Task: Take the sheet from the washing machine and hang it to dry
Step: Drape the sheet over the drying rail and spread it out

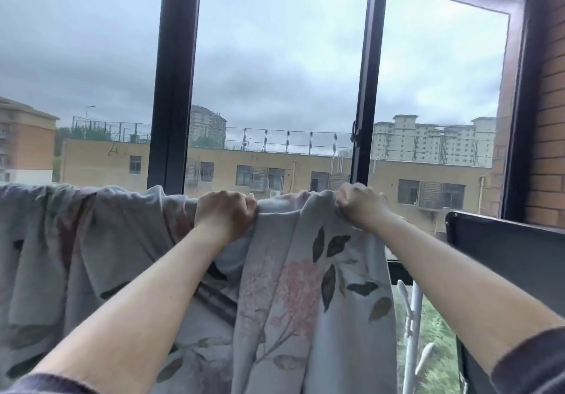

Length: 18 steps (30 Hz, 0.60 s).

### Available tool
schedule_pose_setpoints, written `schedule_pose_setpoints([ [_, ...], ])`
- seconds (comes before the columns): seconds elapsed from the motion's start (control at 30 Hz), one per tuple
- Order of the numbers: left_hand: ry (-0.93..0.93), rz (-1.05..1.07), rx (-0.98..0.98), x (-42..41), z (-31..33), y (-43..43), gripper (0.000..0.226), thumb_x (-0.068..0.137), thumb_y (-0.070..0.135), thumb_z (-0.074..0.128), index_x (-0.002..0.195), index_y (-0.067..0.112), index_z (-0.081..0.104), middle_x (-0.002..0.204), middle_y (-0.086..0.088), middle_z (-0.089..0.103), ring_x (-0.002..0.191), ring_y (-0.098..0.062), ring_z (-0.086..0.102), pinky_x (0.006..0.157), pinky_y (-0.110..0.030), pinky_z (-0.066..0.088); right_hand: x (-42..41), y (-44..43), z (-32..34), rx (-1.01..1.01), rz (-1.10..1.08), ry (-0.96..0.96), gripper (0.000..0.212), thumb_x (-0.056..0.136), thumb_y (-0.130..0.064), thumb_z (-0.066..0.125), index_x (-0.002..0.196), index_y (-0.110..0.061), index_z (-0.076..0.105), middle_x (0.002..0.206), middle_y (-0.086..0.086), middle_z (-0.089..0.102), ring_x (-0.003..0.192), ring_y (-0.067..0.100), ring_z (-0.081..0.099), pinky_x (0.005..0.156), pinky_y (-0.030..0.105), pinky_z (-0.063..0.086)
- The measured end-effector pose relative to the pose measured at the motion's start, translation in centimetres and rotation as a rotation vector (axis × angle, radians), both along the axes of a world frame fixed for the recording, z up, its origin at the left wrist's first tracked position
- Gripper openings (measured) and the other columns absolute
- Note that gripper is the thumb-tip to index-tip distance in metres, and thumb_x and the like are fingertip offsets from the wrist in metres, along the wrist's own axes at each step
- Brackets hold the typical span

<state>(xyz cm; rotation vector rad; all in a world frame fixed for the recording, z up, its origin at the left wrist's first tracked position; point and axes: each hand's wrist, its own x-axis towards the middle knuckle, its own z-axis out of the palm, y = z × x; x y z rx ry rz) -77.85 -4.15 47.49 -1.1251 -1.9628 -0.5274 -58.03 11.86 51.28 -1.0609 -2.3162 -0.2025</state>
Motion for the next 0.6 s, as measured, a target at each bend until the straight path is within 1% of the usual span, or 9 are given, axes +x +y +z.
schedule_pose_setpoints([
  [0.07, 0.016, 0.008, 0.018, -0.1, -0.1, 0.1, 0.052, 0.097, 0.038, 0.024, 0.085, 0.014, 0.069, 0.092, -0.011, 0.070, 0.083, -0.027, 0.063, 0.072, -0.031, 0.042, -0.9, -0.3, -0.4, -0.058, 0.186, 0.070, 0.044, 0.089, -0.046, 0.020, 0.087, -0.022, 0.056, 0.100, 0.005, 0.059, 0.095, 0.026, 0.056, 0.092, 0.049, 0.043],
  [0.1, 0.016, 0.011, 0.022, -0.2, -0.1, 0.1, 0.052, 0.096, 0.038, 0.024, 0.085, 0.014, 0.069, 0.092, -0.011, 0.070, 0.083, -0.028, 0.063, 0.072, -0.031, 0.042, -1.0, -0.4, -0.4, -0.098, 0.209, 0.037, 0.046, 0.089, -0.047, 0.018, 0.080, -0.022, 0.056, 0.095, 0.005, 0.061, 0.090, 0.026, 0.057, 0.088, 0.047, 0.046],
  [0.17, 0.018, 0.016, 0.026, -0.5, -0.1, -0.1, 0.051, 0.096, 0.038, 0.024, 0.083, 0.015, 0.068, 0.090, -0.011, 0.070, 0.081, -0.028, 0.063, 0.071, -0.031, 0.041, -1.0, 0.0, -0.8, -0.123, 0.226, -0.011, 0.047, 0.096, -0.042, 0.024, 0.072, -0.017, 0.056, 0.084, 0.007, 0.063, 0.082, 0.027, 0.059, 0.079, 0.042, 0.049],
  [0.23, 0.027, 0.020, 0.039, -0.7, -0.2, -0.4, 0.051, 0.096, 0.038, 0.024, 0.081, 0.016, 0.068, 0.087, -0.011, 0.070, 0.078, -0.027, 0.062, 0.068, -0.031, 0.039, -1.0, 0.0, -1.3, -0.057, 0.266, 0.093, 0.044, 0.097, -0.034, 0.033, 0.058, -0.019, 0.048, 0.065, 0.004, 0.057, 0.069, 0.027, 0.058, 0.067, 0.039, 0.048],
  [0.3, 0.034, 0.014, 0.048, -0.6, -0.3, -0.5, 0.051, 0.096, 0.037, 0.025, 0.079, 0.015, 0.068, 0.086, -0.011, 0.070, 0.077, -0.027, 0.061, 0.068, -0.031, 0.039, -0.9, 0.1, -1.7, 0.015, 0.274, 0.187, 0.041, 0.095, -0.027, 0.039, 0.055, -0.019, 0.046, 0.057, 0.003, 0.054, 0.059, 0.026, 0.054, 0.055, 0.032, 0.042],
  [0.37, 0.034, 0.003, 0.037, -0.4, -0.2, -0.7, 0.050, 0.096, 0.037, 0.025, 0.078, 0.015, 0.067, 0.086, -0.012, 0.069, 0.077, -0.028, 0.061, 0.068, -0.032, 0.039, -0.7, 0.5, -1.5, 0.082, 0.263, 0.260, 0.038, 0.095, -0.029, 0.042, 0.064, -0.016, 0.059, 0.064, 0.006, 0.062, 0.062, 0.027, 0.058, 0.054, 0.031, 0.044],
  [0.43, 0.022, -0.015, 0.015, -0.6, -0.1, -1.0, 0.049, 0.096, 0.038, 0.025, 0.081, 0.015, 0.066, 0.088, -0.012, 0.069, 0.081, -0.028, 0.061, 0.070, -0.032, 0.041, -0.2, 1.5, -0.5, 0.128, 0.238, 0.333, 0.037, 0.097, -0.035, 0.044, 0.087, -0.014, 0.072, 0.083, 0.011, 0.071, 0.078, 0.030, 0.065, 0.069, 0.036, 0.052],
  [0.5, 0.011, -0.023, 0.005, -1.3, 0.0, -1.7, 0.049, 0.097, 0.039, 0.024, 0.083, 0.015, 0.065, 0.091, -0.012, 0.068, 0.084, -0.029, 0.061, 0.072, -0.033, 0.043, 0.5, 2.0, 0.7, 0.208, 0.202, 0.314, 0.037, 0.098, -0.035, 0.042, 0.100, -0.012, 0.072, 0.093, 0.017, 0.071, 0.086, 0.034, 0.066, 0.075, 0.038, 0.052],
  [0.6, 0.020, -0.002, 0.001, -2.5, 0.2, -2.6, 0.050, 0.098, 0.039, 0.023, 0.083, 0.014, 0.064, 0.091, -0.013, 0.068, 0.084, -0.030, 0.061, 0.072, -0.034, 0.044, 1.3, 3.0, 1.5, 0.335, 0.130, 0.224, 0.042, 0.100, -0.037, 0.037, 0.102, -0.008, 0.067, 0.097, 0.022, 0.069, 0.090, 0.039, 0.064, 0.075, 0.039, 0.046],
])
